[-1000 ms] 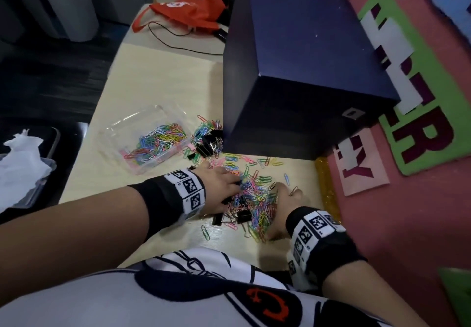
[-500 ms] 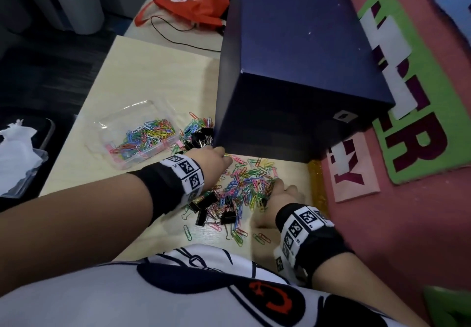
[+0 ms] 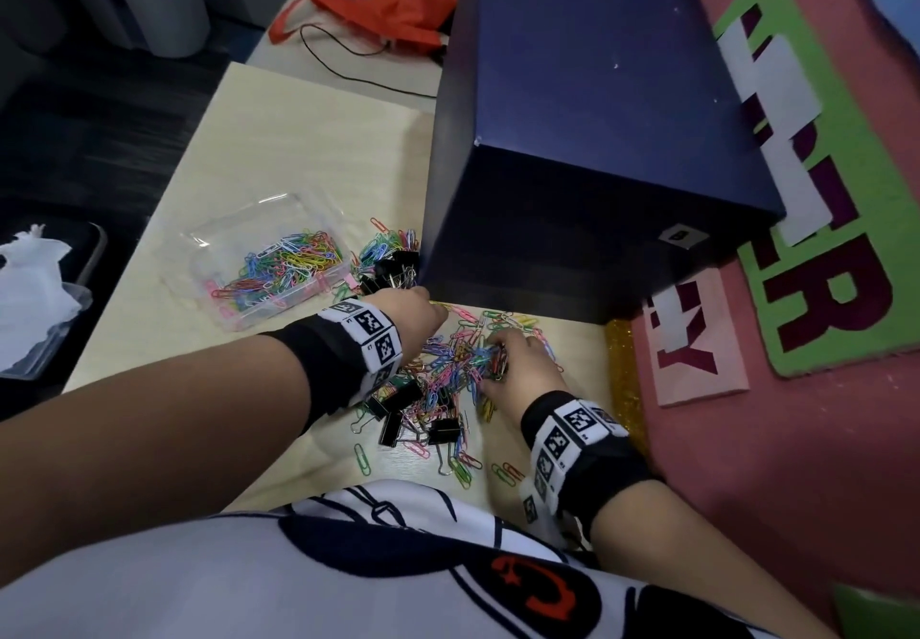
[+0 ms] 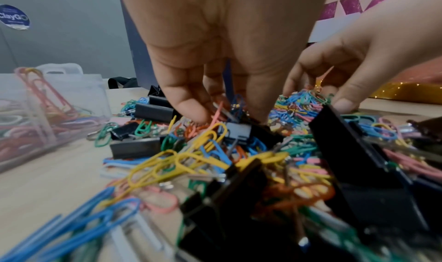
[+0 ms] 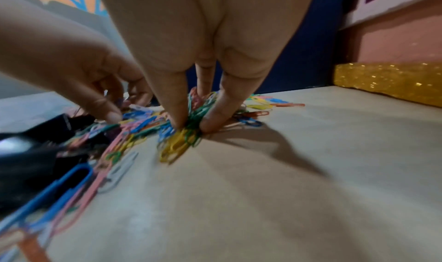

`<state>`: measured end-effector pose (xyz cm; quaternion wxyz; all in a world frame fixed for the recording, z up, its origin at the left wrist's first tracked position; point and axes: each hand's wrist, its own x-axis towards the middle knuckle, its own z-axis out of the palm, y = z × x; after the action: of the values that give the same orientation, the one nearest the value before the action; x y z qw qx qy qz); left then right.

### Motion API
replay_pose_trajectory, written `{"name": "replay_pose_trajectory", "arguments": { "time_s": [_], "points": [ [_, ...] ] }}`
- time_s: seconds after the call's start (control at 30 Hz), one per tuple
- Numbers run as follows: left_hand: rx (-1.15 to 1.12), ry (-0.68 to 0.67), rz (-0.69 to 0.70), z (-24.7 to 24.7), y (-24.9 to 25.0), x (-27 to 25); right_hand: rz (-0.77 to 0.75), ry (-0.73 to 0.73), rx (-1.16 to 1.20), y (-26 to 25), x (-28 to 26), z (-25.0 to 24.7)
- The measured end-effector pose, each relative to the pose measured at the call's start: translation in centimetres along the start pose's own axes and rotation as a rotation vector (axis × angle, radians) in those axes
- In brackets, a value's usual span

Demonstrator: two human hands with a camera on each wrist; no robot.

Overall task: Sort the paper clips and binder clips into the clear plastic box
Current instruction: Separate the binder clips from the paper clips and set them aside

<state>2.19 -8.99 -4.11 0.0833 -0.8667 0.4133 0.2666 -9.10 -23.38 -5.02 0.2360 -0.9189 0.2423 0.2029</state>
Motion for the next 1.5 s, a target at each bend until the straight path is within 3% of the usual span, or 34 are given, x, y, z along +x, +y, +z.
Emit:
{"name": "replay_pose_trajectory", "arguments": {
  "time_s": [0.17, 0.33, 0.43, 0.53, 0.63, 0.77, 0.93, 1.17, 1.3, 1.5],
  "points": [
    [0.007, -0.006, 0.002, -0.3, -0.1, -0.3, 0.104, 0.147, 0.186, 1.4, 0.3, -0.2],
    [0.002, 0.026, 0.013, -0.7, -0.1, -0.3, 0.161, 0.220, 0.115, 2.5, -0.1, -1.3],
    [-0.062, 0.087, 0.010, -0.8, 0.1, -0.2, 0.152, 0.192, -0.086, 2.4, 0.0, -1.7],
    [-0.080, 0.133, -0.021, -0.8, 1.1, -0.4, 0.083, 0.068, -0.205, 1.6, -0.2, -1.2],
    [-0.006, 0.194, 0.049, -0.3, 2.6, -0.5, -0.016, 0.027, -0.140, 0.7, -0.6, -0.1],
    [0.088, 0.157, 0.196, 0.8, 3.1, -0.4, -0.058, 0.028, -0.175, 0.3, -0.8, 0.6],
    [0.106, 0.110, 0.151, 0.9, 1.9, -0.5, 0.024, 0.115, -0.079, 0.9, -0.8, 0.6],
    [0.072, 0.133, 0.116, 0.6, 2.1, -0.3, -0.045, 0.064, -0.152, 0.9, -1.0, 0.4],
    [0.096, 0.106, 0.194, 0.8, 2.6, -0.1, -0.022, 0.061, -0.125, 0.8, -0.8, 0.6],
    [0.094, 0.109, 0.138, 0.5, 2.9, 0.0, 0.026, 0.029, -0.129, 0.9, -0.9, 0.3]
  ]
}}
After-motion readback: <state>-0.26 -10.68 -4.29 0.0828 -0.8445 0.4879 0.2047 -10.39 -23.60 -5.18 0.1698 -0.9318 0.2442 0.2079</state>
